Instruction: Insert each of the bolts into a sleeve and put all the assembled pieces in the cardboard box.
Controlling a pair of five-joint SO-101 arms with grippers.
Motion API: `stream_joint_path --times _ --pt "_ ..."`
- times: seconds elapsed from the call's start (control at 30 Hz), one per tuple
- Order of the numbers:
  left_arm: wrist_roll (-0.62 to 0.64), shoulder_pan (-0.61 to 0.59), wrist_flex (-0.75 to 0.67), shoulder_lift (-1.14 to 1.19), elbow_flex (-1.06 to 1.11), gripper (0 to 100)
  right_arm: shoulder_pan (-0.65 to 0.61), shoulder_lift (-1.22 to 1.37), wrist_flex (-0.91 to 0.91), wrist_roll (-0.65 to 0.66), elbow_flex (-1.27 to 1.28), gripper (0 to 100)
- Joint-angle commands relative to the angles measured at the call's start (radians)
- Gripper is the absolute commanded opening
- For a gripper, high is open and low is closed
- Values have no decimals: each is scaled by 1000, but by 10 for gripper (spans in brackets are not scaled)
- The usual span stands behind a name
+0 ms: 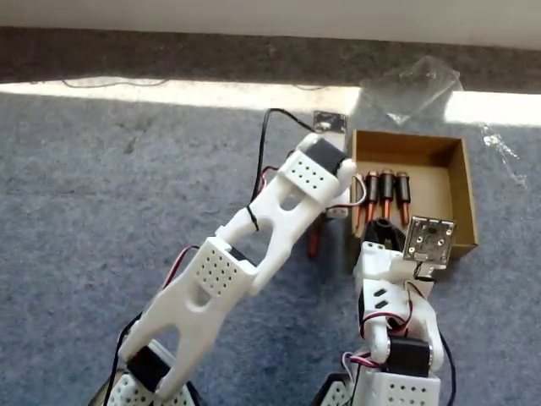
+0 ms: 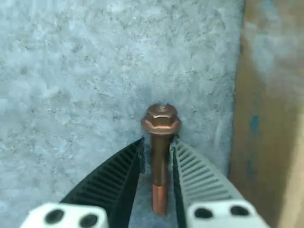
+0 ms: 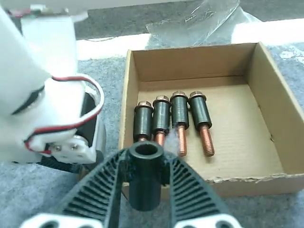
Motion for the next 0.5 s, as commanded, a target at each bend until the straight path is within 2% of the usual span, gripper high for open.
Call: stream_joint_path --times 0.0,0.3,0.47 --pt "8 -1 -34 1 -30 95 12 -8 -38 -5 -8 5" --pt "6 5 -63 8 -24 90 13 -8 -38 -5 -8 5" --pt "6 1 -89 10 -22 7 13 -8 -38 -5 -8 5"
